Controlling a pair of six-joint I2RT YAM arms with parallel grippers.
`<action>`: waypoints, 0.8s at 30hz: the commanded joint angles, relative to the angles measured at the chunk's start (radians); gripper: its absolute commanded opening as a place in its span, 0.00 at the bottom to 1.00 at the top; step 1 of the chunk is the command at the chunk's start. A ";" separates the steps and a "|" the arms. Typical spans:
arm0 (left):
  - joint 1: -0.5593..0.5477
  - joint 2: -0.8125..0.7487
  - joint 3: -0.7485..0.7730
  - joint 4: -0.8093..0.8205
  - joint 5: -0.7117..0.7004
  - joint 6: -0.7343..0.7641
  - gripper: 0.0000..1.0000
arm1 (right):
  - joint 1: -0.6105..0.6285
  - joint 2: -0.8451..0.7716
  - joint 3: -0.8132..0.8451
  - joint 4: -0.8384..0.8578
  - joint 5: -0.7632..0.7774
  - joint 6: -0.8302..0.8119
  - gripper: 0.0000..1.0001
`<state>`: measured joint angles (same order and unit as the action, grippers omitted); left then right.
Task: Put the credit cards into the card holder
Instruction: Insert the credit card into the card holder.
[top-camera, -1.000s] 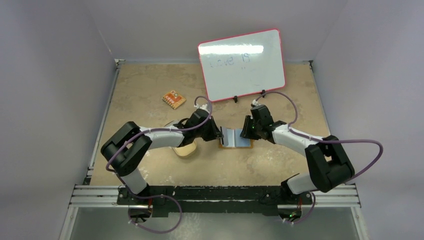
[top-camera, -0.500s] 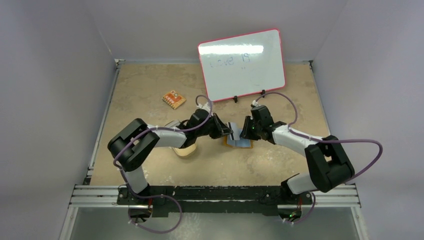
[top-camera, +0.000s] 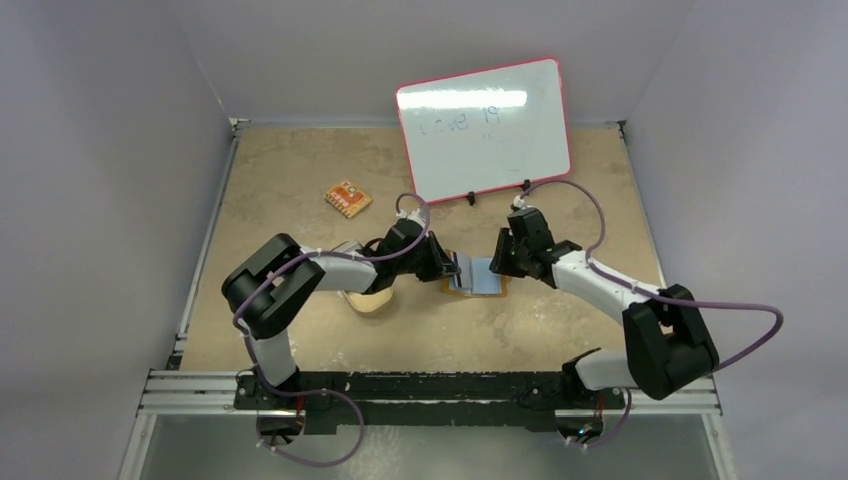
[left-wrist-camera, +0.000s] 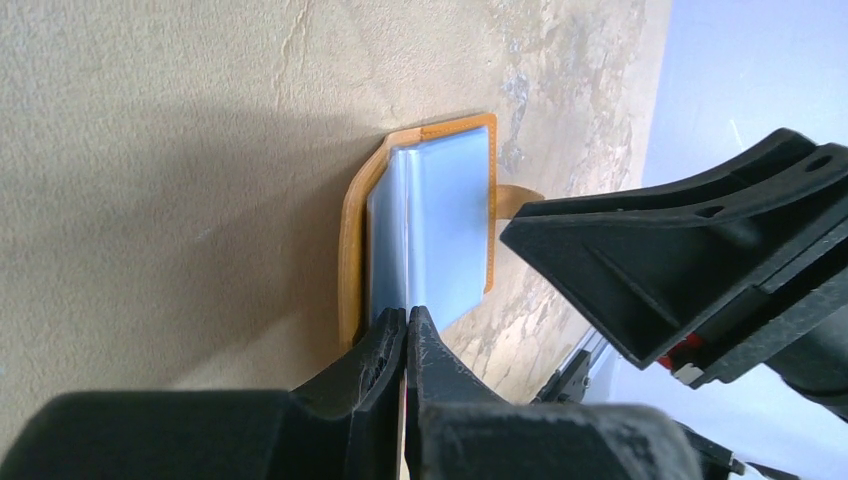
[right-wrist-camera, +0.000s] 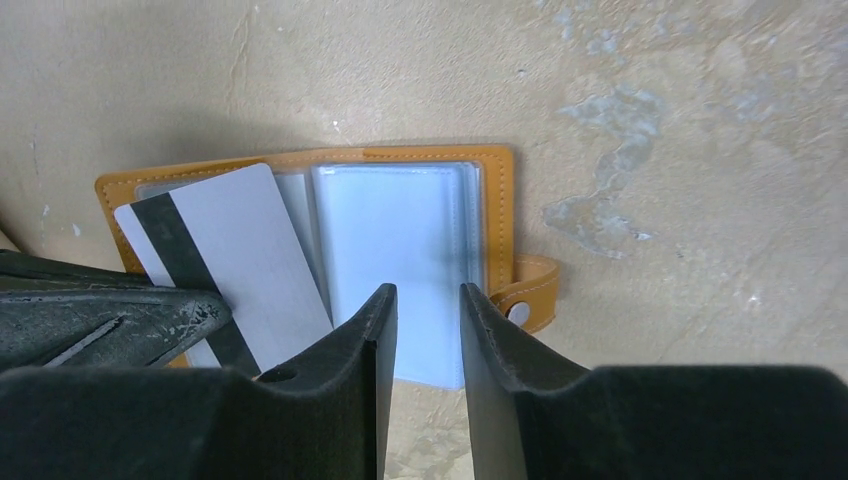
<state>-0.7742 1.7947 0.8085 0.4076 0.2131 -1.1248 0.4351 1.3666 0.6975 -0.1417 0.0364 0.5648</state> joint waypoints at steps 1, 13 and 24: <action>0.003 0.015 0.050 -0.007 0.009 0.058 0.00 | -0.017 -0.023 0.043 -0.043 0.061 -0.020 0.33; 0.003 0.005 0.038 0.034 0.075 0.061 0.00 | -0.051 0.032 -0.026 0.036 -0.010 0.024 0.39; 0.005 0.038 0.030 0.072 0.113 0.017 0.00 | -0.053 0.041 -0.068 0.069 -0.015 0.051 0.36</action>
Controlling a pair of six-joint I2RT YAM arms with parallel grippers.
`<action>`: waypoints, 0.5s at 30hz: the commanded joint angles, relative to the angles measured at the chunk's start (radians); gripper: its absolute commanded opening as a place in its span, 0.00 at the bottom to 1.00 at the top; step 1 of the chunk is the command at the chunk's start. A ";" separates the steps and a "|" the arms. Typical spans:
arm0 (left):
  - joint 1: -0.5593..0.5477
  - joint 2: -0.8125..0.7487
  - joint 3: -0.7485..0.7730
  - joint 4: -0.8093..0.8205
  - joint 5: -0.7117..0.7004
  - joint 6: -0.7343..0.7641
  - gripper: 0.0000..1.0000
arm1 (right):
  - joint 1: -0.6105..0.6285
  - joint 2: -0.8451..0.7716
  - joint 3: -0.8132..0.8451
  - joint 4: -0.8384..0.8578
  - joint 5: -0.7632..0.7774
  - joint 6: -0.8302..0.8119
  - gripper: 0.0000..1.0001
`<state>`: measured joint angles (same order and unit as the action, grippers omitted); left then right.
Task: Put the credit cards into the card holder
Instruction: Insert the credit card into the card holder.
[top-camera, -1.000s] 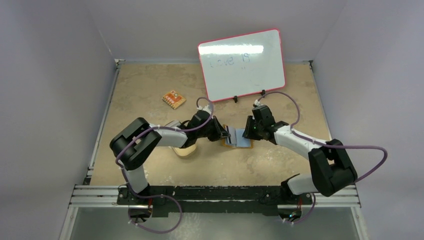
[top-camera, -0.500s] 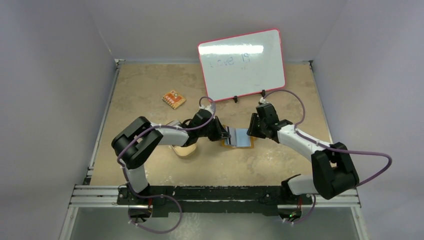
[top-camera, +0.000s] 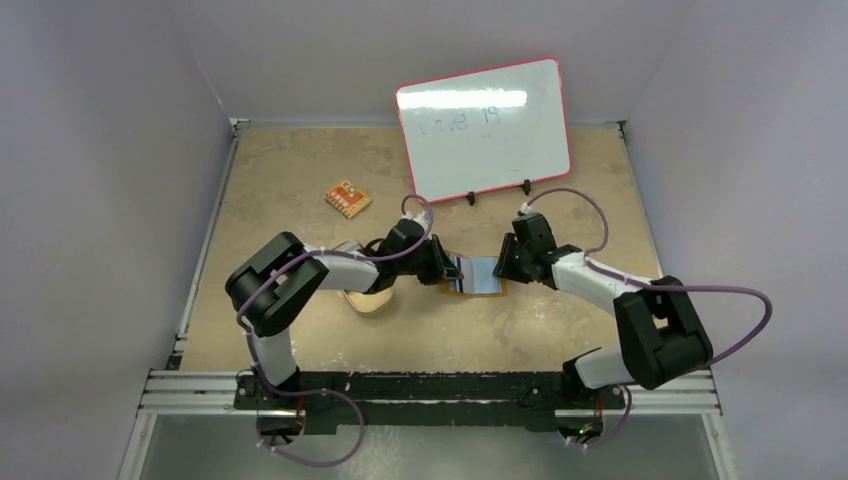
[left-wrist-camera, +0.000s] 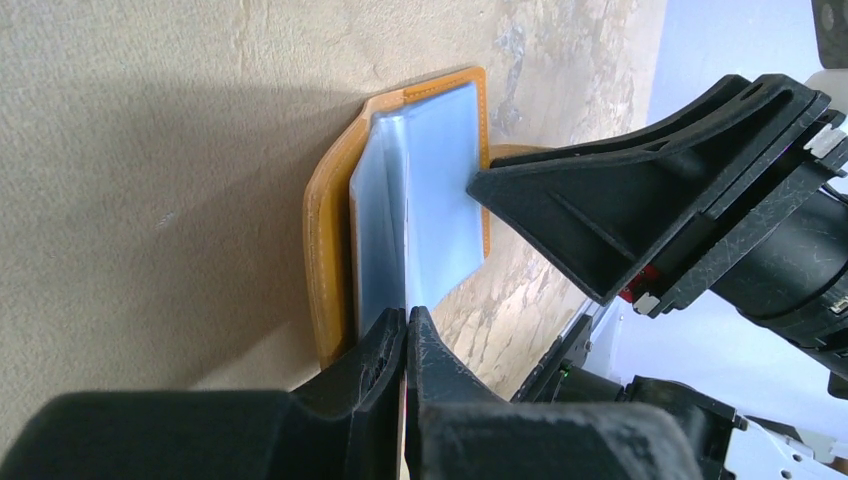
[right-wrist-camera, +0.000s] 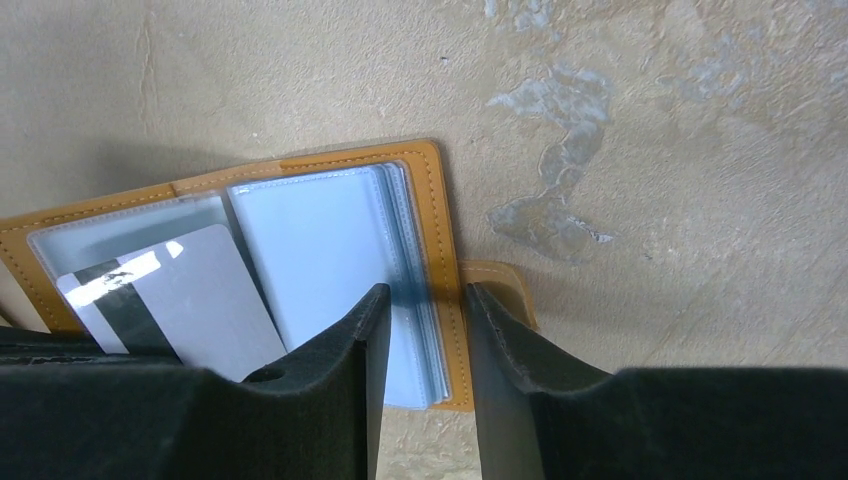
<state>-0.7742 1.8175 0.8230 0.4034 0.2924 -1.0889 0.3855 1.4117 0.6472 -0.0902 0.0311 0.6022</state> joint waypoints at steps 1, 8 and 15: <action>0.005 0.019 0.014 0.088 0.041 -0.027 0.00 | -0.003 -0.004 -0.018 0.018 -0.011 0.014 0.36; 0.004 0.046 0.020 0.084 0.034 -0.051 0.00 | -0.003 -0.008 -0.019 0.020 -0.014 0.014 0.36; 0.005 0.037 0.037 -0.007 -0.041 -0.033 0.00 | -0.004 -0.011 -0.023 0.021 -0.019 0.012 0.36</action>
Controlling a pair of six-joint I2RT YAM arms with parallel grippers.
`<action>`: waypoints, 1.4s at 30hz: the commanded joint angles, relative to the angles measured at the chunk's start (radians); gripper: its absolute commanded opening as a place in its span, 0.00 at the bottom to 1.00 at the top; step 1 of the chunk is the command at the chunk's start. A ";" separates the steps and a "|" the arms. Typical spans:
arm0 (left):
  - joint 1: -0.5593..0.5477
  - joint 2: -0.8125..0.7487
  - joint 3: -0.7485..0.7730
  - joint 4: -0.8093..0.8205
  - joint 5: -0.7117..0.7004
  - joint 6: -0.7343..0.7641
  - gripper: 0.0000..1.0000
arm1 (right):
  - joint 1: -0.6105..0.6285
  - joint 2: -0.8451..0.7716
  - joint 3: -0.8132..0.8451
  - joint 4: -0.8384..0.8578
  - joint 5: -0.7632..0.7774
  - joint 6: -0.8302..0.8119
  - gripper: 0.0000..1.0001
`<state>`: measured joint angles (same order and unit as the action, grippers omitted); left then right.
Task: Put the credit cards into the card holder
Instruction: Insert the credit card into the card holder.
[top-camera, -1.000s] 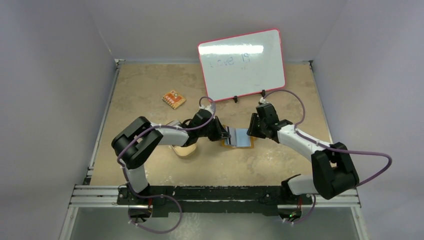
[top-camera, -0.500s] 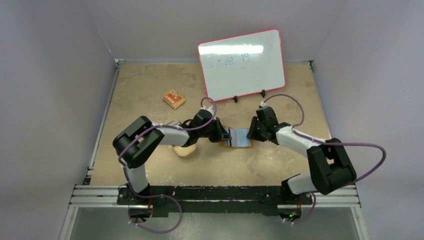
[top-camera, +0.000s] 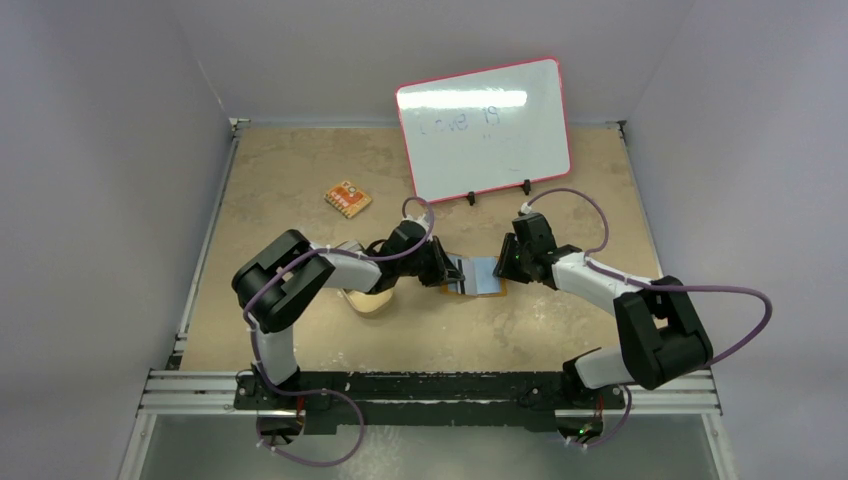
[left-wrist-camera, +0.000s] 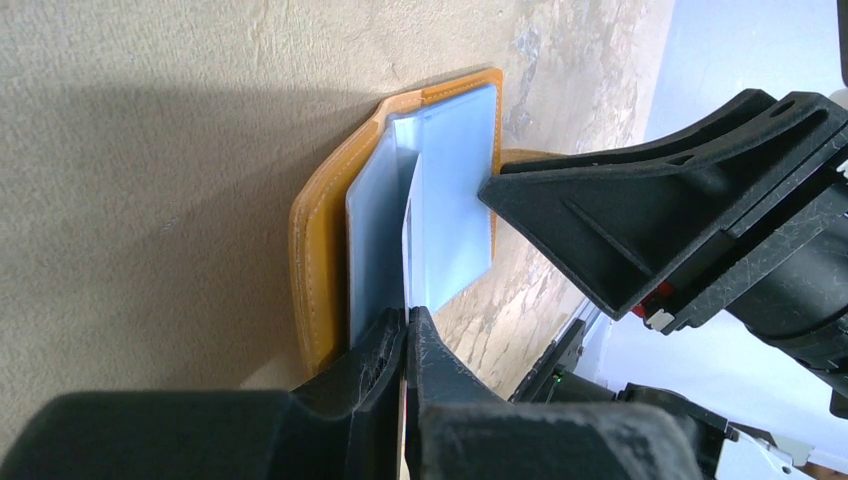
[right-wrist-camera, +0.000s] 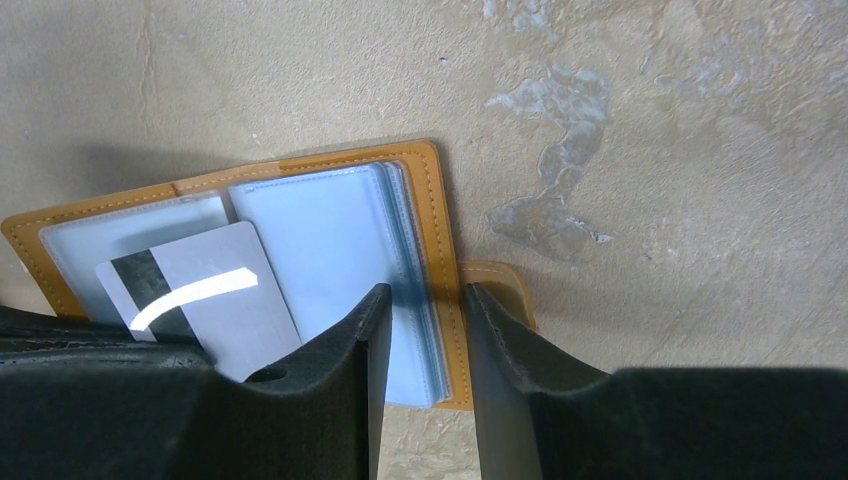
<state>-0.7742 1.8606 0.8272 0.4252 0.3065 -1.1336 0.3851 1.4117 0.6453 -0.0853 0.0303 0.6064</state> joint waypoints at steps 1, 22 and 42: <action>0.005 -0.004 0.035 -0.029 -0.060 0.008 0.00 | -0.002 -0.011 -0.022 0.018 -0.020 0.008 0.36; -0.006 0.068 0.051 0.058 -0.042 -0.017 0.00 | -0.002 -0.008 -0.027 0.027 -0.027 0.005 0.35; -0.016 -0.057 0.114 -0.201 -0.230 0.099 0.29 | -0.002 -0.010 -0.023 0.028 -0.030 0.001 0.35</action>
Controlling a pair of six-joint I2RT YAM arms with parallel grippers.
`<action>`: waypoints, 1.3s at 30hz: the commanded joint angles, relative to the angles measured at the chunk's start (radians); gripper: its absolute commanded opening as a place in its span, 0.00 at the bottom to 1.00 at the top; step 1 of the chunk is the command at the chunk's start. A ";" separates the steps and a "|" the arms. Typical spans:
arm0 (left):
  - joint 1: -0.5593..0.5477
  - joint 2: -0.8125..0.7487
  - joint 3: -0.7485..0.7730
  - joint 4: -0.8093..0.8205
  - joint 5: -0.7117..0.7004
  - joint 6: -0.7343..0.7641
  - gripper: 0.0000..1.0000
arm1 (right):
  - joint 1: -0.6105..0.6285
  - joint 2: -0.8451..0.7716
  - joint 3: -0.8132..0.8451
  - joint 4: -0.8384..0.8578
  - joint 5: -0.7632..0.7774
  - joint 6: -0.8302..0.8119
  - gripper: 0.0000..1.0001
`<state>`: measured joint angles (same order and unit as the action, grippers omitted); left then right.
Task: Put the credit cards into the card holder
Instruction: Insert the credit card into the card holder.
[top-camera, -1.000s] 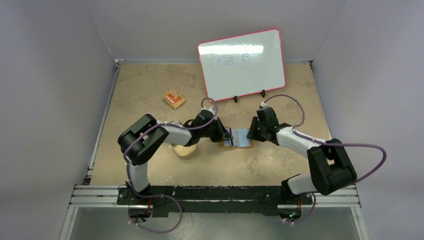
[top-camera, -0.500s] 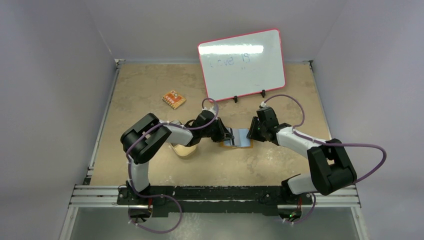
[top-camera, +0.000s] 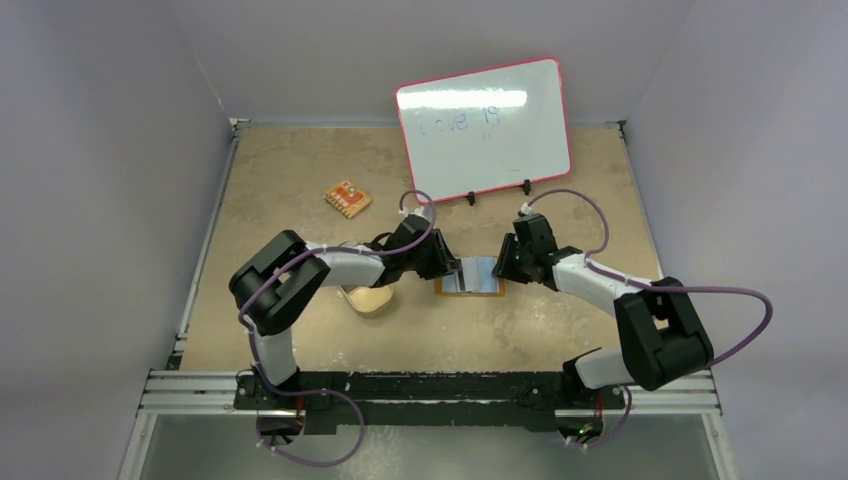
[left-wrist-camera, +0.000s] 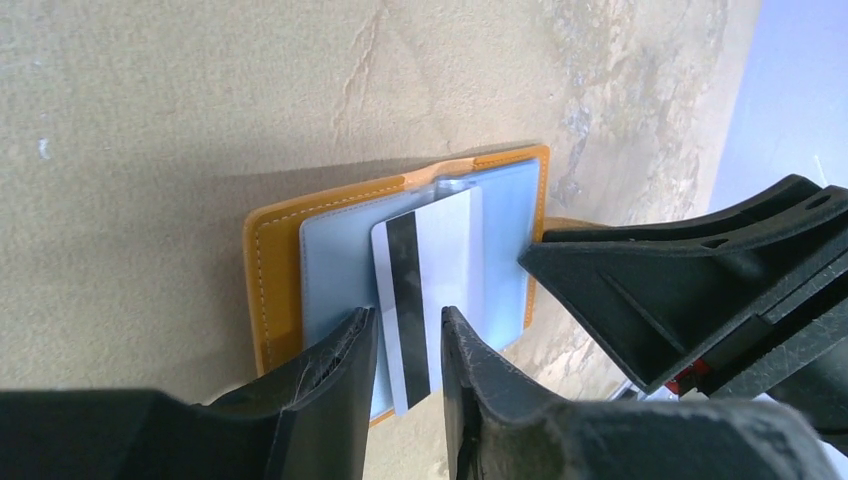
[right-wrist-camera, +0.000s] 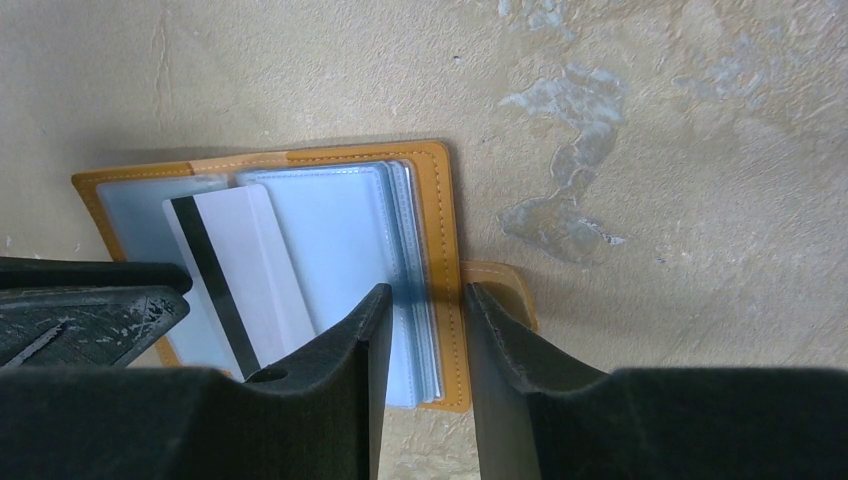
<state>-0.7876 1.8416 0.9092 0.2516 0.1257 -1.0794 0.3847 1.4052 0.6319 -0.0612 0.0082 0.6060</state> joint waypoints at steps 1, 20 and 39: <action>-0.004 -0.035 0.036 -0.028 -0.050 0.045 0.29 | -0.002 -0.003 -0.009 0.003 -0.008 0.001 0.35; -0.043 0.037 0.097 0.026 -0.006 0.045 0.29 | -0.002 -0.003 -0.007 0.002 -0.020 -0.005 0.35; -0.066 0.076 0.131 0.109 0.024 0.026 0.29 | -0.003 0.011 -0.014 0.029 -0.053 -0.010 0.35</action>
<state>-0.8478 1.9049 0.9985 0.3012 0.1337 -1.0546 0.3847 1.4071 0.6285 -0.0471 -0.0196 0.6041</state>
